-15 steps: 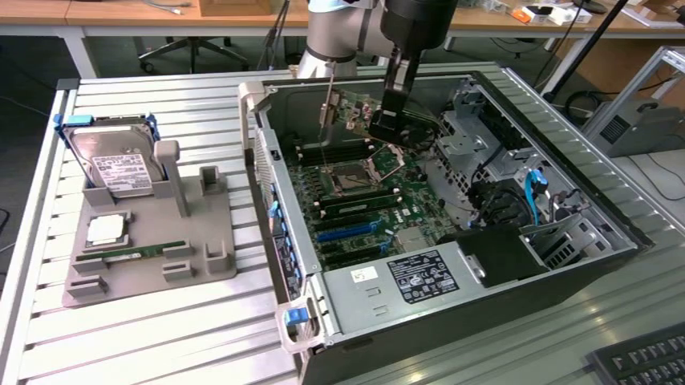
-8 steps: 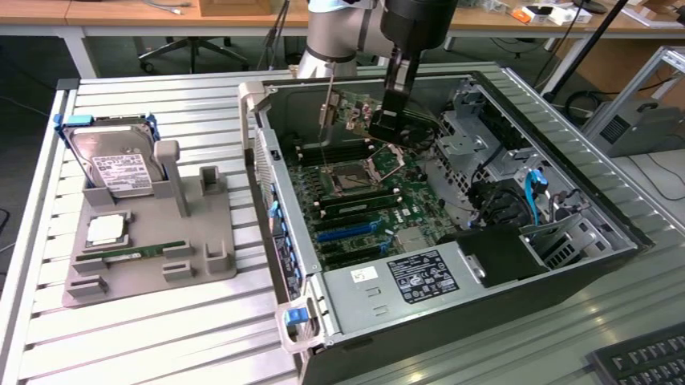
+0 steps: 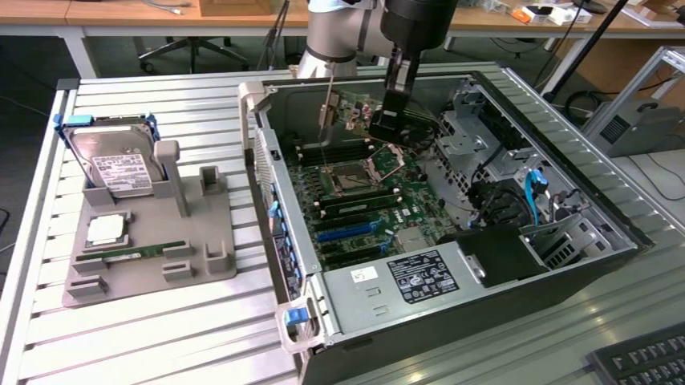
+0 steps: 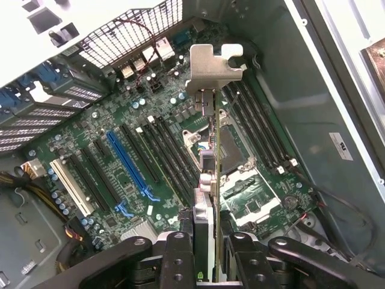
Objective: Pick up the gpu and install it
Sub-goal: 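Insert the gpu into the slot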
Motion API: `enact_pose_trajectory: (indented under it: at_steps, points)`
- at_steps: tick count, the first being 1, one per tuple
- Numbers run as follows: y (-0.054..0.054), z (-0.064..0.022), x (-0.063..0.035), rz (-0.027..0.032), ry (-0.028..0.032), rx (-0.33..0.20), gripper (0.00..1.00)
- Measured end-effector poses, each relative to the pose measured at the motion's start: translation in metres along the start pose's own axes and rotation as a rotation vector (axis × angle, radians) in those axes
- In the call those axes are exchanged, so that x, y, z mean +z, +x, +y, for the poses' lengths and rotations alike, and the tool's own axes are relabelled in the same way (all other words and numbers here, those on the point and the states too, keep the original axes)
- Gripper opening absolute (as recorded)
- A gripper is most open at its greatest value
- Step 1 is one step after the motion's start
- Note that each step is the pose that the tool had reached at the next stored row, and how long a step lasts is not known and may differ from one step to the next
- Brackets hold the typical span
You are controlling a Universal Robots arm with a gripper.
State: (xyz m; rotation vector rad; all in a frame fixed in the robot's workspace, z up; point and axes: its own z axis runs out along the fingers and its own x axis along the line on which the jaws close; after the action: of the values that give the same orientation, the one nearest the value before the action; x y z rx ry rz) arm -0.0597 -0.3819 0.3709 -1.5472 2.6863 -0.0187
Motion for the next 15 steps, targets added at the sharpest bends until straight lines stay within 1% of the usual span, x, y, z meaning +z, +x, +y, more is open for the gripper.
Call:
enact_pose_trajectory:
  at_steps: [15]
  points:
    - [0.0000, 0.0000, 0.0001, -0.0012, -0.0012, -0.041, 0.27]
